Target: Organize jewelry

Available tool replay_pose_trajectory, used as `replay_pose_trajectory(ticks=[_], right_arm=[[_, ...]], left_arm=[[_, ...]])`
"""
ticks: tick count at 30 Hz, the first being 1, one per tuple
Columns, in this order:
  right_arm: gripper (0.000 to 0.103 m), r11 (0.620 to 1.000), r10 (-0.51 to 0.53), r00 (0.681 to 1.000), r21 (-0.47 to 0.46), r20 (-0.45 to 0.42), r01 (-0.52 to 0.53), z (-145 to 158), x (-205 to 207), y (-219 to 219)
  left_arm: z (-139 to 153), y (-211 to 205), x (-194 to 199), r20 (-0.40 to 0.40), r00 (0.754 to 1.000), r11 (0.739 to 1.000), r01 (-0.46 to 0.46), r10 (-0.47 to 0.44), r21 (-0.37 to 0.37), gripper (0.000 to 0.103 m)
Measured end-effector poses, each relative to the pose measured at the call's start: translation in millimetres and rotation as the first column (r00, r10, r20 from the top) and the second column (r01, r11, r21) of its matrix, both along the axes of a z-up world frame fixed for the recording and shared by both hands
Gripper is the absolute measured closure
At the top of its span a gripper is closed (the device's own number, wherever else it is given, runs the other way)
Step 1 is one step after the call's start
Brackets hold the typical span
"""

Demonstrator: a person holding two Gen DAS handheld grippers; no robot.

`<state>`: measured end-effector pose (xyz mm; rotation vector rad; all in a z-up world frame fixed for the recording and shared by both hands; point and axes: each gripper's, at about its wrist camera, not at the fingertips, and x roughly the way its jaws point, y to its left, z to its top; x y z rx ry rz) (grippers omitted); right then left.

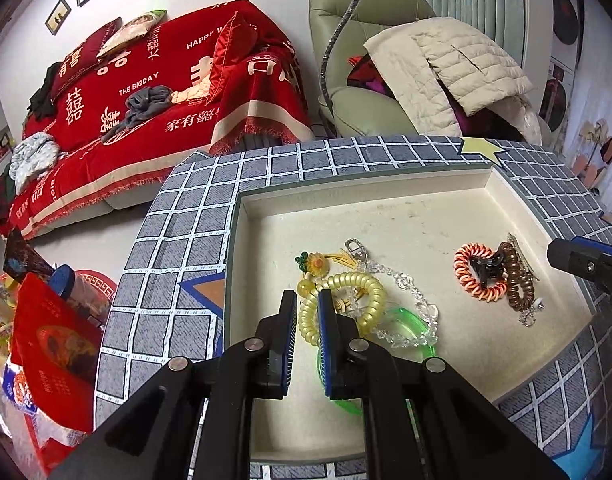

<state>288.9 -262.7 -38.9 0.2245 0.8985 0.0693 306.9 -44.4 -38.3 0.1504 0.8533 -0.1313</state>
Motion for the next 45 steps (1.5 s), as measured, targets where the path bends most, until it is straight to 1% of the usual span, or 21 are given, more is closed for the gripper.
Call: replay_pose_trajectory(ticks=[7, 11, 12, 13, 14, 15, 17, 21, 23, 28, 30, 34, 36, 41, 45], right_arm=[[0.041, 1.0, 0.011, 1.0, 0.003, 0.002, -0.011, 6.5, -7.8, 2.5], [0.037, 1.0, 0.02, 1.0, 0.006, 0.005, -0.02, 10.1, -14.0, 5.4], [0.037, 1.0, 0.021, 1.0, 0.006, 0.007, -0.021, 11.0, -15.7, 5.9], [0.037, 1.0, 0.023, 1.0, 0.007, 0.009, -0.023, 12.0, -17.4, 6.4], [0.036, 1.0, 0.024, 1.0, 0.009, 0.012, -0.024, 12.9, -19.3, 6.7], [0.035, 1.0, 0.023, 1.0, 0.01, 0.015, -0.023, 13.9, -21.5, 7.0], [0.032, 1.0, 0.024, 0.999, 0.009, 0.021, -0.025, 16.0, -26.6, 7.7], [0.031, 1.0, 0.026, 0.999, -0.014, 0.042, -0.026, 20.0, -38.3, 9.6], [0.022, 0.999, 0.022, 0.998, -0.029, 0.065, -0.021, 22.0, -46.2, 10.9], [0.02, 0.996, 0.01, 0.988, -0.087, 0.151, 0.003, 26.6, -72.4, 16.4], [0.017, 0.994, 0.005, 0.978, -0.111, 0.208, 0.019, 29.2, -85.2, 18.9], [0.017, 0.99, -0.01, 0.955, -0.134, 0.297, 0.052, 34.2, -106.0, 23.3], [0.0, 0.988, -0.024, 0.951, -0.138, 0.307, 0.069, 34.9, -110.8, 24.4], [0.0, 0.986, -0.026, 0.945, -0.149, 0.327, 0.079, 34.9, -121.7, 28.6], [0.0, 0.98, -0.025, 0.942, -0.175, 0.336, 0.089, 34.2, -127.0, 32.3]], left_arm=[[8.2, 4.9, -6.2, 0.002, 1.0, 1.0, -0.005, 0.005, -0.02, 0.071], [13.9, 7.1, -12.4, 0.013, 1.0, 0.999, -0.003, 0.003, -0.034, 0.071], [15.7, 7.3, -14.6, 0.016, 1.0, 0.999, -0.001, 0.001, -0.036, 0.069], [16.5, 7.7, -15.9, 0.019, 1.0, 0.999, 0.0, 0.0, -0.037, 0.057], [18.3, 8.2, -18.1, 0.023, 1.0, 0.999, -0.001, 0.002, -0.037, 0.005], [20.9, 9.7, -21.8, 0.042, 0.999, 0.999, -0.016, 0.018, -0.033, 0.0], [26.2, 11.1, -27.8, 0.07, 0.997, 0.999, -0.017, 0.019, -0.03, 0.0], [30.4, 14.0, -36.5, 0.072, 0.997, 0.999, -0.027, 0.03, -0.043, 0.0], [32.5, 16.1, -43.7, 0.08, 0.996, 0.998, -0.039, 0.043, -0.048, 0.0], [32.8, 18.7, -64.0, 0.097, 0.993, 0.996, -0.066, 0.072, -0.066, 0.0], [32.9, 20.5, -74.9, 0.118, 0.989, 0.994, -0.086, 0.093, -0.067, 0.0], [32.6, 23.2, -92.3, 0.148, 0.982, 0.991, -0.105, 0.116, -0.078, 0.0], [32.5, 24.1, -101.0, 0.16, 0.979, 0.99, -0.112, 0.124, -0.084, 0.0], [34.1, 24.3, -116.9, 0.204, 0.967, 0.988, -0.139, 0.151, -0.071, 0.0], [33.4, 26.4, -125.2, 0.216, 0.963, 0.986, -0.149, 0.161, -0.073, 0.0]])
